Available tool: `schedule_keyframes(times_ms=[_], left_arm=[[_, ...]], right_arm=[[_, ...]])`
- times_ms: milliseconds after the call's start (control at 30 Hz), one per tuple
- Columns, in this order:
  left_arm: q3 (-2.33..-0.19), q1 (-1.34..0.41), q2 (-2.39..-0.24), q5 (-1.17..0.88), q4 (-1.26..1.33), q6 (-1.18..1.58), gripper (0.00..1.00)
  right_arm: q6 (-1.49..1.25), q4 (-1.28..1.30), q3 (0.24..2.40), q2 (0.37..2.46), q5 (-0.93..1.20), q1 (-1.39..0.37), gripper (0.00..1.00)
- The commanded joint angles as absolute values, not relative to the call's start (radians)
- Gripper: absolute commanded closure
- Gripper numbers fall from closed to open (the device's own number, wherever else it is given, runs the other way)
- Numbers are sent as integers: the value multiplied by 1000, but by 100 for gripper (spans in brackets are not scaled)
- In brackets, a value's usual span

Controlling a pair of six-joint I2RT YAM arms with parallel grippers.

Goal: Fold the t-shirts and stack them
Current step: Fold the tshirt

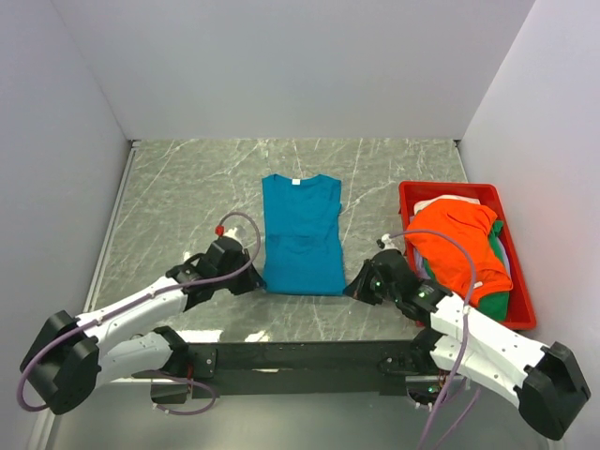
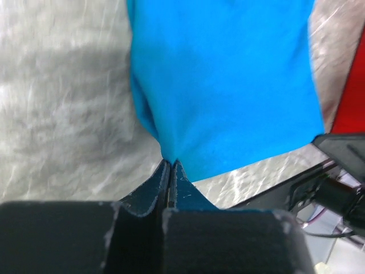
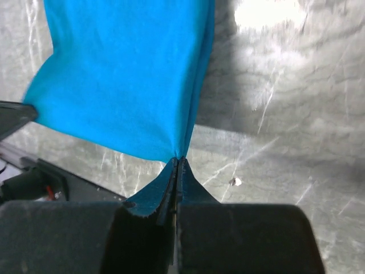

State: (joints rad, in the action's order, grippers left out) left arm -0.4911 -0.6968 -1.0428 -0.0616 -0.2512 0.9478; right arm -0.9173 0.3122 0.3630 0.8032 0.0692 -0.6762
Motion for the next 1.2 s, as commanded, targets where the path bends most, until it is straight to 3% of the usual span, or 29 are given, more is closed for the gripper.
schedule_keyframes(times_ms=[0,567,1167], left_arm=[[-571,-664,-1080,-64,-261,905,99],[-1098,-423,-1543,-276,-258,865,99],[-1664,-287,-2077,-273,-334,861,99]], right_arm=[[-844,351,472,872,2,-670,100],[-621,301,998,1331,93,-411,100],[-543,348,1617,1961,169,-268,100]])
